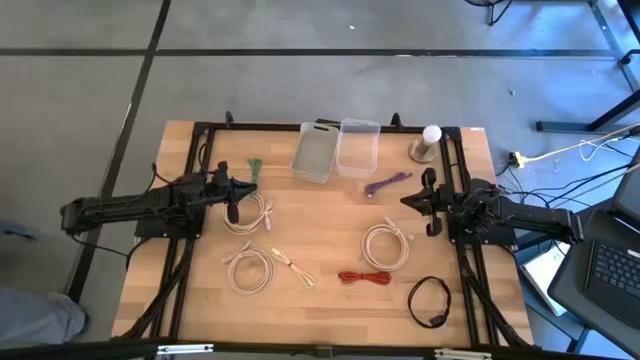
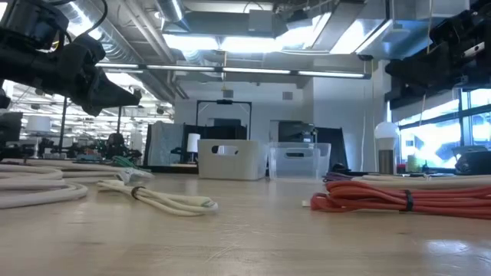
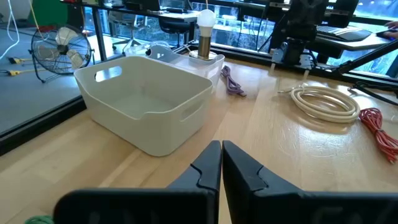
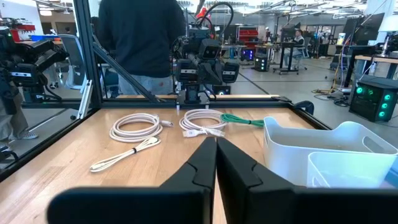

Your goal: Pick & Place USB Port

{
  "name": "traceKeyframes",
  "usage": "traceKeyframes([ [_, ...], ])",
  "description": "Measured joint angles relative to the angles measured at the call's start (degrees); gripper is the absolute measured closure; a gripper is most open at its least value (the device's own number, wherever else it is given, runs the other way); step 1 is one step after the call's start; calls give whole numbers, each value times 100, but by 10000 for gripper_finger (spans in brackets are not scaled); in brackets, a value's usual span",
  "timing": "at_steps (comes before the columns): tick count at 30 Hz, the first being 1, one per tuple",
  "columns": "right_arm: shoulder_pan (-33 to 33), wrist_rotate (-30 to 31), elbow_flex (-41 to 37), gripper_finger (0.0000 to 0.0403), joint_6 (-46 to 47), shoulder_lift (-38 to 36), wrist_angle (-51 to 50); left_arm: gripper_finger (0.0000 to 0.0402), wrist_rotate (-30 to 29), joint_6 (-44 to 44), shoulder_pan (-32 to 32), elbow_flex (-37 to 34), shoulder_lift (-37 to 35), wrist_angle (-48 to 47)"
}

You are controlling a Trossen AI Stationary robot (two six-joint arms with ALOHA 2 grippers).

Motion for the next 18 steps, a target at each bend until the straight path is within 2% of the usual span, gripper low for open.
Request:
traceKeyframes([
  [18, 0, 2, 2, 388, 0, 0, 0, 393, -1, 0, 0, 0, 0, 1],
])
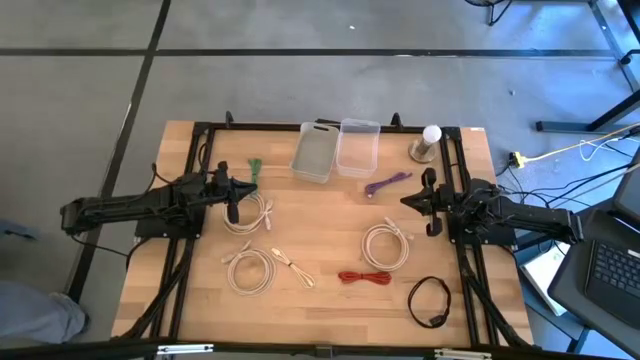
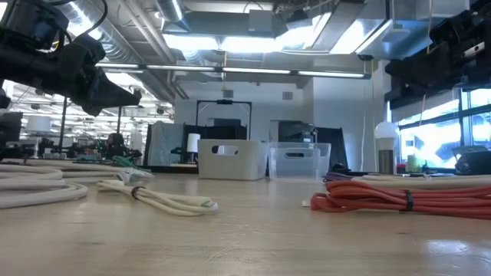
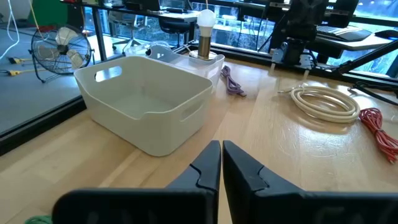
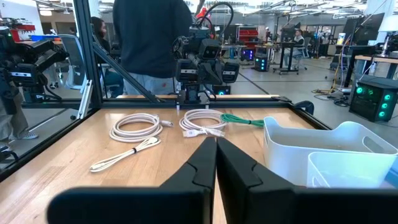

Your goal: Pick & Place USB Port

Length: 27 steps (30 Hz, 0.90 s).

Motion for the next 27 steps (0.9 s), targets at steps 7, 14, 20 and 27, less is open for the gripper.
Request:
traceKeyframes([
  [7, -2, -2, -2, 388, 2, 0, 0, 389, 0, -1, 1, 0, 1, 0],
  [14, 0, 0, -2, 388, 0, 0, 0, 395, 0, -1, -1, 0, 0, 0],
  [20, -2, -1, -2, 388, 0, 0, 0, 393, 1, 0, -1, 2, -1, 0],
  [27, 0, 0, -1, 388, 1, 0, 0, 392, 1, 0, 0, 0, 1, -1],
])
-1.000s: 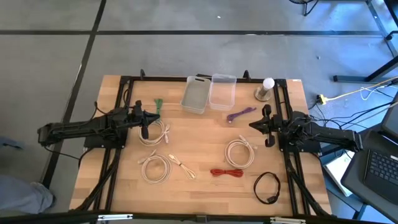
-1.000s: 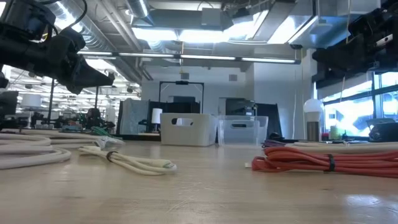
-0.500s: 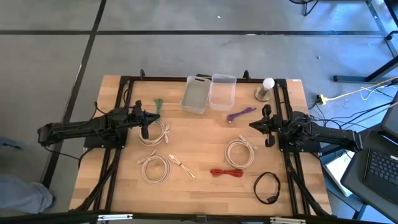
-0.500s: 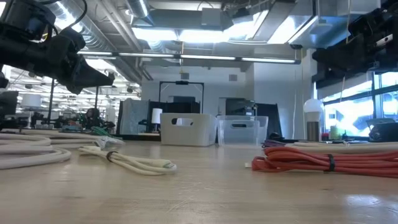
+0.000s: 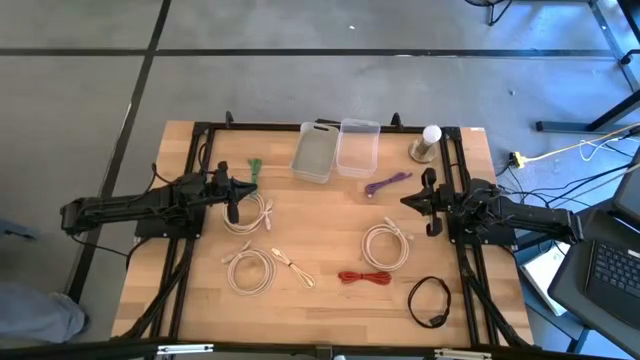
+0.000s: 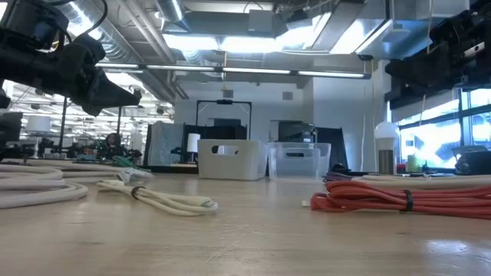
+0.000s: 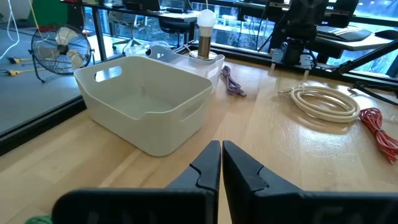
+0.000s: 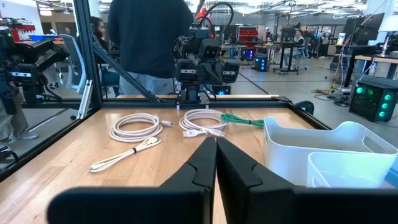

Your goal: Pick & Place USB Port

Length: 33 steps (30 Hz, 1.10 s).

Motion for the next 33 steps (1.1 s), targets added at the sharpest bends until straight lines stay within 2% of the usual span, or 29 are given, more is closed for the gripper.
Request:
traceKeyframes([
  [14, 0, 0, -1, 388, 229, 0, 295, 391, -104, 2, 0, -9, -2, 292],
  [19, -2, -66, -1, 388, 740, 0, 1609, 395, -216, 350, 0, 35, -1, 458],
  [23, 0, -242, -1, 388, 1208, 0, 2275, 397, 116, 765, -1, 362, 0, 340],
  [28, 0, -180, 0, 388, 799, 0, 2135, 398, 189, 1189, -1, 990, 0, -346],
  [33, 0, -191, -1, 388, 792, 0, 2062, 398, 121, 1065, -1, 1670, 9, -1395],
])
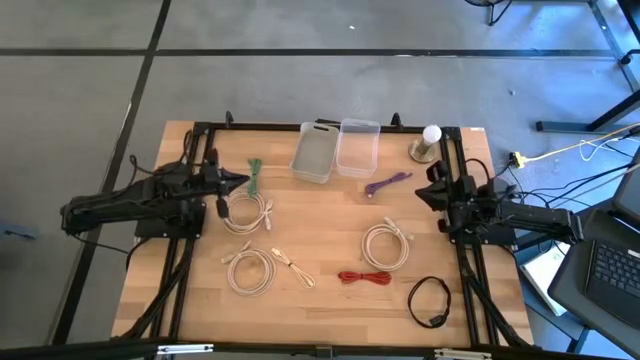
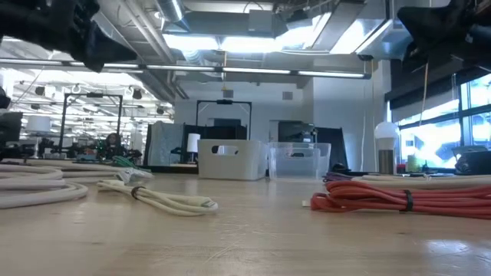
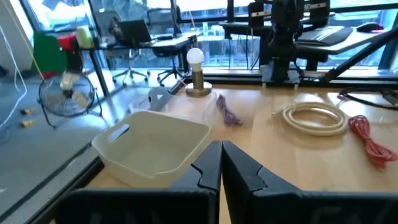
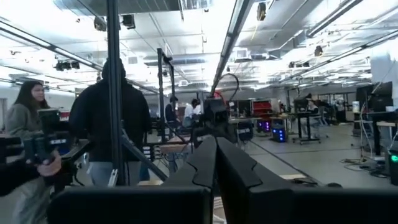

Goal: Pick & Place USB Port
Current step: Put the purple usb cable into the transparent bin

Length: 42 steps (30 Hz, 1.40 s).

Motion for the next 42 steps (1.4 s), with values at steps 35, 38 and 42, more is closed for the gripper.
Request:
traceKeyframes([
  [35, -2, 1381, 8288, 393, -1091, 5244, -6808, 398, -470, 208, 535, 7389, 4334, -4027],
  [38, -2, 2040, 9251, 394, -1167, 6122, -8594, 400, -640, 307, 535, 8282, 4883, -5168],
  [42, -29, 2245, 9649, 394, -1235, 6882, -9483, 399, -731, 432, 618, 8631, 5242, -6258],
])
